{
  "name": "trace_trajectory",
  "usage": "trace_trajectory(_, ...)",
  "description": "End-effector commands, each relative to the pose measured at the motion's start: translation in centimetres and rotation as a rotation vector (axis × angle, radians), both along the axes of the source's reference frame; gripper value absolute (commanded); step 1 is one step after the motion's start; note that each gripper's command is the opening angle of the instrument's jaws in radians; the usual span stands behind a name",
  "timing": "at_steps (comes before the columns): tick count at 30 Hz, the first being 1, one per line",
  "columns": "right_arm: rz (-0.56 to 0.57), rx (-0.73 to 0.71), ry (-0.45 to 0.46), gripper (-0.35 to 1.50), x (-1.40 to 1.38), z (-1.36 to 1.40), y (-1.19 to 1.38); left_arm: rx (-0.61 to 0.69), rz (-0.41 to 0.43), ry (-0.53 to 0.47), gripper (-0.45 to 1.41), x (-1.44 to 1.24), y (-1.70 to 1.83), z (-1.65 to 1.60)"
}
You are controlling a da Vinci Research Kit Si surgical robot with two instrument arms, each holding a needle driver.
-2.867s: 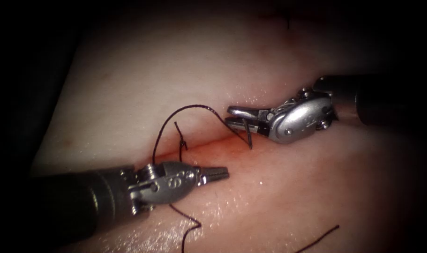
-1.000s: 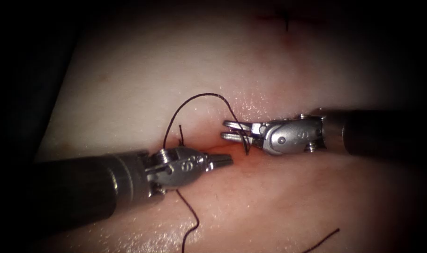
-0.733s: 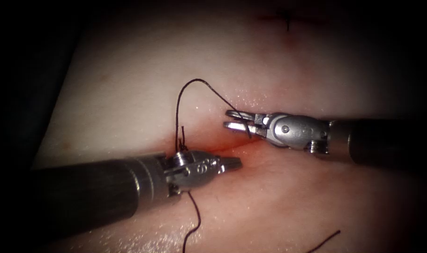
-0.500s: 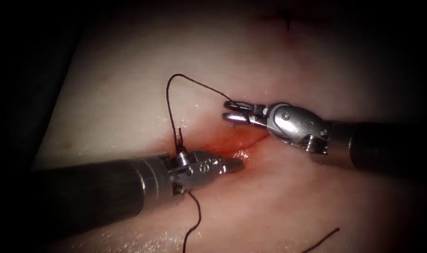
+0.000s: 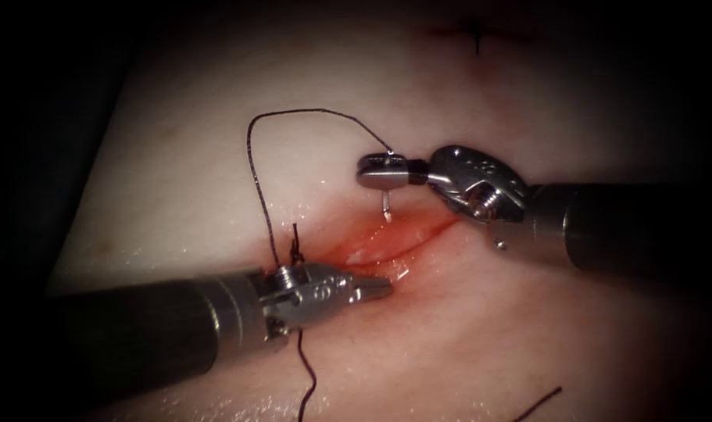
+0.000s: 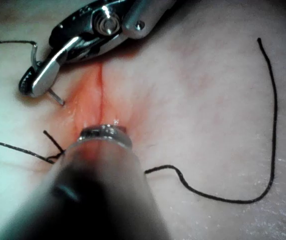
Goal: Wound Closure
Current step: Use right hand to throw needle through skin atop wound
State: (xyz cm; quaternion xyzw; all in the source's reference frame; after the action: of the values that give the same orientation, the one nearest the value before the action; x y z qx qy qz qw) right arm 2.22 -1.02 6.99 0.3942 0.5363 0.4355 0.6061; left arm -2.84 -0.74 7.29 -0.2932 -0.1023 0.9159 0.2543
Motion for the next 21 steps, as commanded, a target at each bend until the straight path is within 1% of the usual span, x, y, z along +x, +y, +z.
trace_trajectory(1,0.002,0.034,-0.001,-0.35,0.11,0.04,0.09,0.000,0.001,0.002,-0.45,-0.06,0.00,0.06)
trace_trajectory(6,-0.018,0.213,0.019,-0.35,0.15,0.04,0.12,0.000,0.002,0.005,-0.45,-0.07,-0.01,0.06)
trace_trajectory(12,-0.048,0.346,0.038,-0.35,0.19,0.03,0.09,0.003,0.006,0.008,-0.45,-0.07,-0.01,0.07)
trace_trajectory(13,-0.053,0.410,0.047,-0.35,0.21,0.02,0.08,0.005,0.007,0.010,-0.45,-0.07,-0.01,0.07)
trace_trajectory(16,-0.067,0.504,0.054,-0.35,0.23,-0.01,0.04,0.006,0.009,0.011,-0.45,-0.07,0.00,0.07)
trace_trajectory(19,-0.088,0.569,0.030,-0.35,0.25,-0.05,0.00,0.006,0.009,0.011,-0.45,-0.07,0.00,0.08)
trace_trajectory(21,-0.093,0.640,0.028,-0.35,0.26,-0.08,-0.04,0.006,0.009,0.011,-0.45,-0.07,0.00,0.08)
